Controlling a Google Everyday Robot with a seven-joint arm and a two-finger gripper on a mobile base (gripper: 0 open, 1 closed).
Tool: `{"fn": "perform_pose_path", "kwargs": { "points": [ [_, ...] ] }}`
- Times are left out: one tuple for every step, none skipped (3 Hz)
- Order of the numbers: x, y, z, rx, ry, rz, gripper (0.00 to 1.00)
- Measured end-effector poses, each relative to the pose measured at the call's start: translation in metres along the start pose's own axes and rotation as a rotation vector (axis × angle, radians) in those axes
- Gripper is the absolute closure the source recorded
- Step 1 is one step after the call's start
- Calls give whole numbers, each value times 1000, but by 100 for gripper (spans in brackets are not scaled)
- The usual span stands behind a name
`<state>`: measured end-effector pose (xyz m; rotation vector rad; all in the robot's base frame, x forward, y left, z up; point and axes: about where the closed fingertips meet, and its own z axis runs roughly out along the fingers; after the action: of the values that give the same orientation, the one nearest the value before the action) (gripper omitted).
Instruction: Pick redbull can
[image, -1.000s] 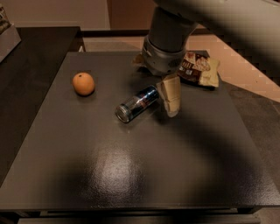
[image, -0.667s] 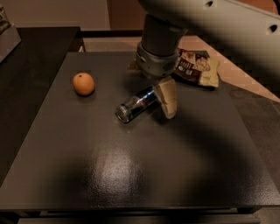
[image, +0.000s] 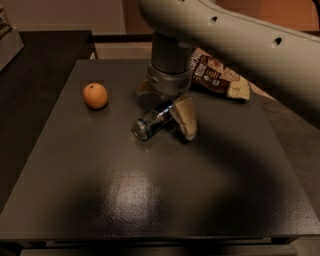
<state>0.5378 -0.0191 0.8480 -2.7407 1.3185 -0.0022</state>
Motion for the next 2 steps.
{"fn": "perform_pose_path", "kwargs": {
  "points": [
    [1,-1,10,-26,3,-22,19],
    [1,-1,14,-40,1,-31,41]
  ]
}}
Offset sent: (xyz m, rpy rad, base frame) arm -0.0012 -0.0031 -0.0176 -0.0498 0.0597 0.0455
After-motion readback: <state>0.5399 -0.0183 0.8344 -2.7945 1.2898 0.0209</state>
